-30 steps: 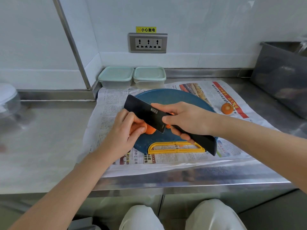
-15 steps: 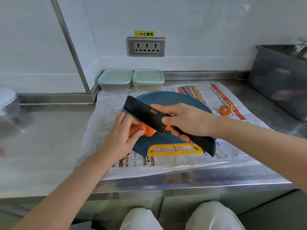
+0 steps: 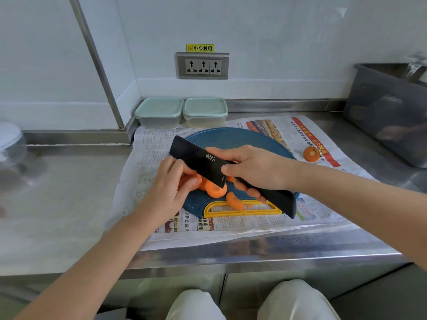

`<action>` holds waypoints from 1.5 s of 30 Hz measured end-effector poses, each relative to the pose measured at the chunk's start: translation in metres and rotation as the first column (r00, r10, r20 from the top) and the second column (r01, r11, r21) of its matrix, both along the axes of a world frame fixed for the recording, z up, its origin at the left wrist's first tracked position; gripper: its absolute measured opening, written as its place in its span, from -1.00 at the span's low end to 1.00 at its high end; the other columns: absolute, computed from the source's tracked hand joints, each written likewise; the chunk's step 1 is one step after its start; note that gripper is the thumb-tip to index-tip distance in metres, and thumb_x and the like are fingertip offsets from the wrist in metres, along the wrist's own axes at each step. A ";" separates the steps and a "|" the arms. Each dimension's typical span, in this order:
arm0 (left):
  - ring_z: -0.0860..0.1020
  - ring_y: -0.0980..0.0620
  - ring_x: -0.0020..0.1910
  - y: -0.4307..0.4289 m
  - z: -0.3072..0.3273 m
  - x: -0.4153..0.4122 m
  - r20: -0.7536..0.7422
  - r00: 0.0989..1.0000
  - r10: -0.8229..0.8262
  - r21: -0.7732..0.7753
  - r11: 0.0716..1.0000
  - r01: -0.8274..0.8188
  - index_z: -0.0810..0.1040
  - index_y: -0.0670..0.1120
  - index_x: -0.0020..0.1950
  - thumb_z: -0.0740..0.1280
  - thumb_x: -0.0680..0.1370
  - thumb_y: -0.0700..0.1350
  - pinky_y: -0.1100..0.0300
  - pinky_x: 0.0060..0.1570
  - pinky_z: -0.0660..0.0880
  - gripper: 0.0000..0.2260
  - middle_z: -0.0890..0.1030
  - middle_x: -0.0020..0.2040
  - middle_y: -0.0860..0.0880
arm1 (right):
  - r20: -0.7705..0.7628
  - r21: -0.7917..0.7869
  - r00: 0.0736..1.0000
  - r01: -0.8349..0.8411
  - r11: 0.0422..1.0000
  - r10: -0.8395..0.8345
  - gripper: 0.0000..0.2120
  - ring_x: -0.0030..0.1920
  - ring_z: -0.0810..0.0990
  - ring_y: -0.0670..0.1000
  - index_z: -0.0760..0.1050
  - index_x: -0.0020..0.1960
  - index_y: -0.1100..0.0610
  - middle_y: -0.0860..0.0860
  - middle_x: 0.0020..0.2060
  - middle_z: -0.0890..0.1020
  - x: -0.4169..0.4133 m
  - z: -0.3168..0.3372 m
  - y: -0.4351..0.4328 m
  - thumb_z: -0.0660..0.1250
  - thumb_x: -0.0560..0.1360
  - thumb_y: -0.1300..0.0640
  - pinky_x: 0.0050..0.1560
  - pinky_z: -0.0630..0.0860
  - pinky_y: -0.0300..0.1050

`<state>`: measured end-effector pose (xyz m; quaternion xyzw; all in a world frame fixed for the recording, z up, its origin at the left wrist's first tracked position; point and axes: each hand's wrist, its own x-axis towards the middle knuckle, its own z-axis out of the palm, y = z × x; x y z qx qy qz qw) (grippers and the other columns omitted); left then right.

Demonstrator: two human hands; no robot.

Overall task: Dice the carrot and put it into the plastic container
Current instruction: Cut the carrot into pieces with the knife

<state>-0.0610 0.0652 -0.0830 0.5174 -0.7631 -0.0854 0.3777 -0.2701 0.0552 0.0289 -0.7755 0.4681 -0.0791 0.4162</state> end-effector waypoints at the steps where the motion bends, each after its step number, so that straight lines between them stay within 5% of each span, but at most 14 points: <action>1: 0.34 0.19 0.08 0.000 0.000 0.000 0.007 1.000 0.006 0.002 1.000 -0.006 0.48 -0.11 0.10 0.21 0.59 0.03 0.50 -0.02 0.30 -0.77 0.36 0.09 0.02 | 0.004 0.009 1.000 0.002 1.000 -0.002 -0.47 -0.57 0.38 -0.06 0.11 0.50 -0.23 0.14 -0.38 0.43 0.001 0.000 -0.001 0.07 0.64 0.21 -0.55 0.43 -0.19; 13: 0.38 0.21 -0.01 0.000 0.001 0.001 -0.022 1.000 -0.017 0.018 1.000 0.017 0.50 -0.08 -0.01 0.20 0.58 0.07 0.50 -0.08 0.29 -0.76 0.36 -0.01 0.05 | -0.028 0.012 1.000 -0.002 1.000 0.002 -0.46 -0.56 0.38 -0.03 0.10 0.52 -0.17 0.13 -0.43 0.42 0.007 -0.002 0.004 0.06 0.63 0.23 -0.56 0.43 -0.20; 17: 0.38 0.27 0.00 -0.001 0.003 0.002 -0.021 1.000 -0.019 0.009 1.000 0.019 0.46 -0.05 -0.05 0.28 0.57 -0.08 0.54 -0.07 0.26 -0.94 0.38 -0.01 0.03 | -0.056 -0.017 0.998 -0.019 1.000 0.018 -0.51 -0.54 0.39 0.02 0.16 0.51 -0.06 0.13 -0.44 0.43 0.015 -0.002 0.002 0.07 0.62 0.25 -0.55 0.46 -0.16; 22: 0.40 0.20 -0.04 -0.002 0.006 0.001 -0.057 0.998 -0.030 0.020 0.999 0.031 0.43 0.00 -0.09 0.30 0.56 -0.16 0.50 -0.09 0.29 -0.91 0.41 -0.04 0.01 | -0.052 -0.016 0.999 -0.015 1.000 0.014 -0.45 -0.57 0.42 0.01 0.11 0.53 -0.11 0.03 -0.53 0.44 0.024 -0.013 -0.001 0.05 0.61 0.26 -0.52 0.48 -0.13; 26: 0.43 0.12 -0.05 -0.002 0.007 0.001 -0.078 0.996 -0.047 0.013 0.999 0.048 0.49 -0.07 -0.07 0.31 0.56 -0.15 0.39 -0.09 0.34 -0.98 0.42 -0.06 0.01 | -0.102 -0.190 0.995 -0.028 0.981 0.008 -0.48 -0.54 0.49 -0.22 0.05 0.56 0.00 -0.04 -0.33 0.41 0.036 -0.031 0.007 0.04 0.64 0.24 -0.54 0.38 -0.39; 30: 0.49 0.17 -0.06 0.001 0.010 0.003 -0.115 0.991 -0.068 0.047 0.996 0.074 0.52 -0.04 -0.01 0.31 0.56 -0.14 0.36 -0.04 0.45 -0.96 0.43 -0.06 0.02 | -0.059 -0.288 0.995 0.061 0.956 -0.081 -0.48 -0.21 0.62 0.08 0.04 0.56 0.00 0.16 0.00 0.60 0.042 -0.055 0.014 0.06 0.64 0.21 -0.20 0.55 -0.11; 33: 0.49 0.19 0.00 0.006 0.010 0.008 -0.077 0.994 -0.075 0.061 0.995 0.080 0.53 -0.03 0.06 0.30 0.56 -0.14 0.36 0.04 0.44 -0.90 0.44 0.01 0.01 | -0.016 -0.257 0.995 0.092 0.962 -0.099 -0.49 -0.51 0.48 -0.11 0.06 0.55 -0.01 0.13 -0.21 0.59 0.041 -0.058 0.013 0.06 0.64 0.21 -0.49 0.44 -0.27; 39: 0.43 0.27 0.14 0.028 0.011 0.013 -0.090 0.995 -0.044 0.140 0.989 0.056 0.51 0.11 0.21 0.30 0.56 -0.23 0.53 0.07 0.32 -0.70 0.46 0.12 0.07 | -0.020 -0.183 0.996 0.079 0.980 -0.084 -0.49 -0.61 0.44 -0.17 0.10 0.54 -0.10 -0.04 -0.37 0.47 0.027 -0.045 0.005 0.09 0.64 0.19 -0.57 0.36 -0.36; 45: 0.46 0.19 0.10 0.033 0.009 0.008 -0.038 0.998 0.046 0.111 0.993 -0.041 0.54 0.03 0.22 0.33 0.55 -0.19 0.44 0.08 0.37 -0.73 0.46 0.09 0.11 | 0.068 -0.109 0.993 0.105 0.988 -0.097 -0.49 -0.62 0.40 -0.06 0.15 0.51 -0.15 0.01 -0.52 0.47 0.017 -0.033 0.012 0.09 0.63 0.22 -0.50 0.49 -0.11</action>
